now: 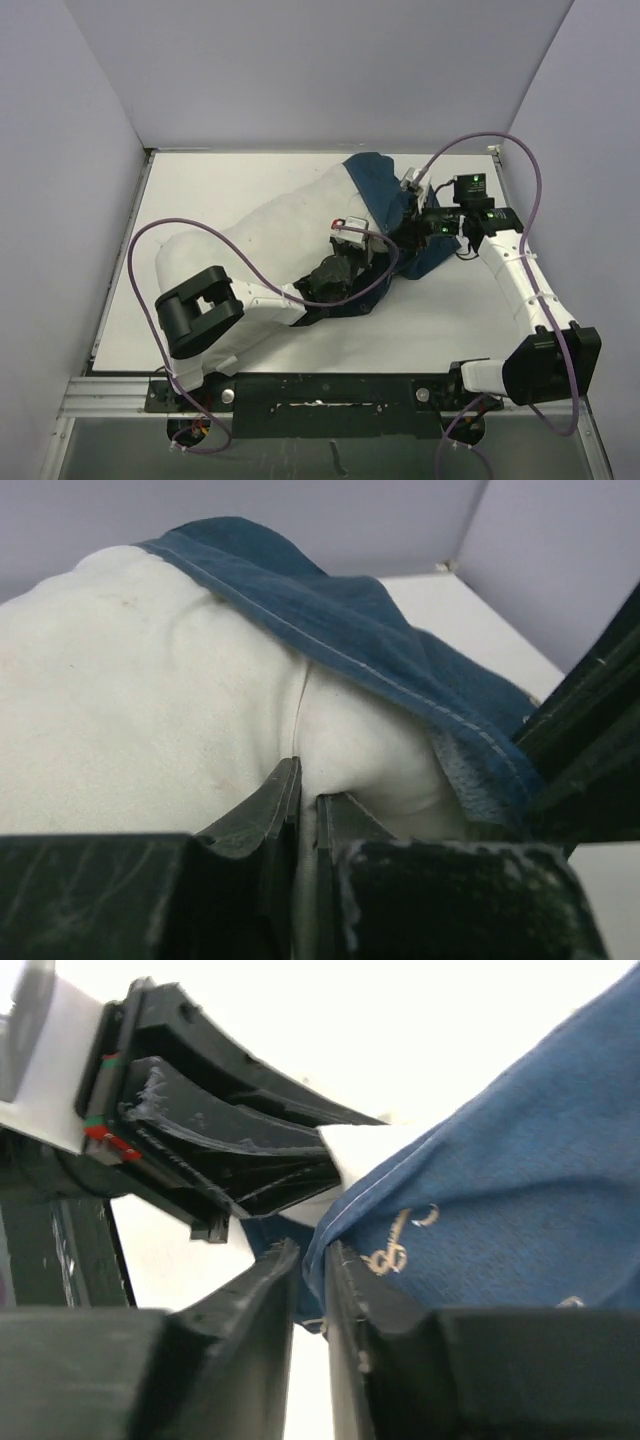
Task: Put the pillow into the pillowcase
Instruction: Stuff the pillow into the pillowcase.
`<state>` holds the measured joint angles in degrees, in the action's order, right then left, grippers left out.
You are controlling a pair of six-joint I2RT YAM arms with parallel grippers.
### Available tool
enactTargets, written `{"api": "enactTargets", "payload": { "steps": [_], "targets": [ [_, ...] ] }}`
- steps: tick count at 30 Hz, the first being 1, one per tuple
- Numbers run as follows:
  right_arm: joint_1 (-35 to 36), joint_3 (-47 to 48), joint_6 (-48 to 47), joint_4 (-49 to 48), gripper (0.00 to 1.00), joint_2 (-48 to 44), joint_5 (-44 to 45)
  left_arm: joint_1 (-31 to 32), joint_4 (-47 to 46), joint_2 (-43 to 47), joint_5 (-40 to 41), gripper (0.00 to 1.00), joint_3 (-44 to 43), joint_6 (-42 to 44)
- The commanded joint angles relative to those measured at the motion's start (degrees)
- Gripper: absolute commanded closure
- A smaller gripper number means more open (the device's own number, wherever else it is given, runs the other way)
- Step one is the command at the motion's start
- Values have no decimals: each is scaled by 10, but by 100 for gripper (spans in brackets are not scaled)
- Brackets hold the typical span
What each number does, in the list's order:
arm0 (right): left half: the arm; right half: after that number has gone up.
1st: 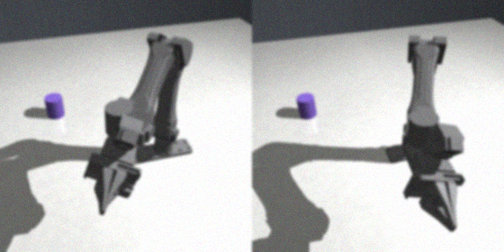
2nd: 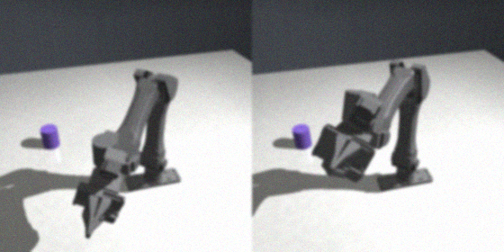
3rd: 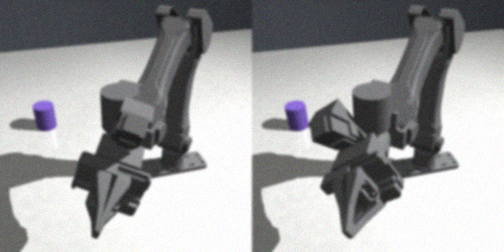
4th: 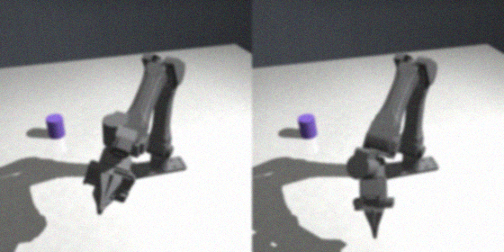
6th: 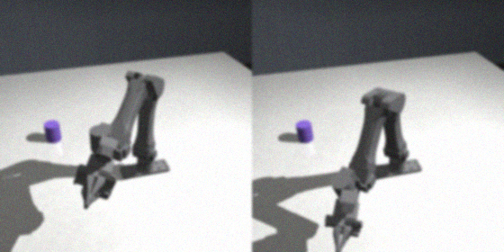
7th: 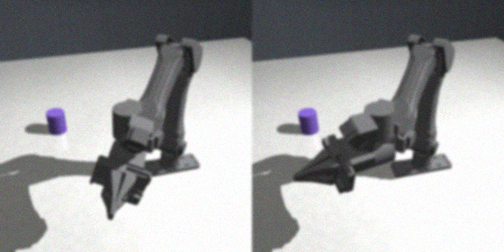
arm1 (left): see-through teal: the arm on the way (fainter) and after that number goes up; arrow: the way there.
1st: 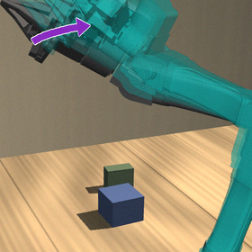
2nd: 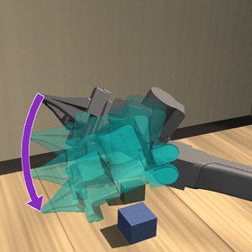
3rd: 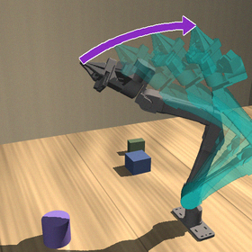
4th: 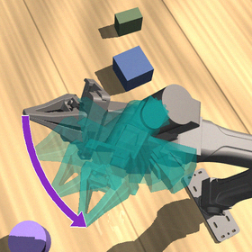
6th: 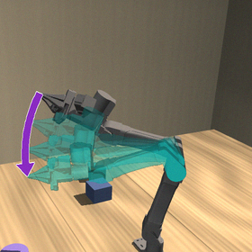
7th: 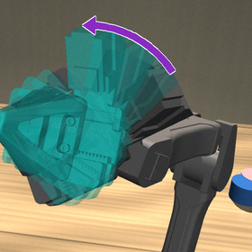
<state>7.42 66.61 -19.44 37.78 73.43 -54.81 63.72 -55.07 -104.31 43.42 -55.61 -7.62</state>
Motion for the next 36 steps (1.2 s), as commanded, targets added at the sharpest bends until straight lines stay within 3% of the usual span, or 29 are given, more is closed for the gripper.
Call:
{"api": "enactTargets", "payload": {
  "steps": [1,4,7,10,14,18,24,36],
  "targets": [
    [-17,27,-190,187,71,49,-41,-10,26,-29,-142,96,-6,-44],
    [-104,47,-295,274,48,43,-91,-22,51,-22,-208,54,23,-54],
    [-204,77,-364,332,30,39,-104,-32,57,15,-258,35,58,-48],
    [-286,109,-432,384,17,56,-107,-34,107,83,-298,23,79,-26],
    [-366,125,-407,348,1,97,-77,-41,281,190,-400,20,58,-15],
    [-368,85,-317,208,2,140,13,-15,437,246,-483,20,46,13],
    [-301,49,-278,83,2,203,146,75,541,198,-451,20,41,63],
    [-212,119,-328,19,2,332,199,72,542,-25,-268,15,-66,113]
  ]
}}
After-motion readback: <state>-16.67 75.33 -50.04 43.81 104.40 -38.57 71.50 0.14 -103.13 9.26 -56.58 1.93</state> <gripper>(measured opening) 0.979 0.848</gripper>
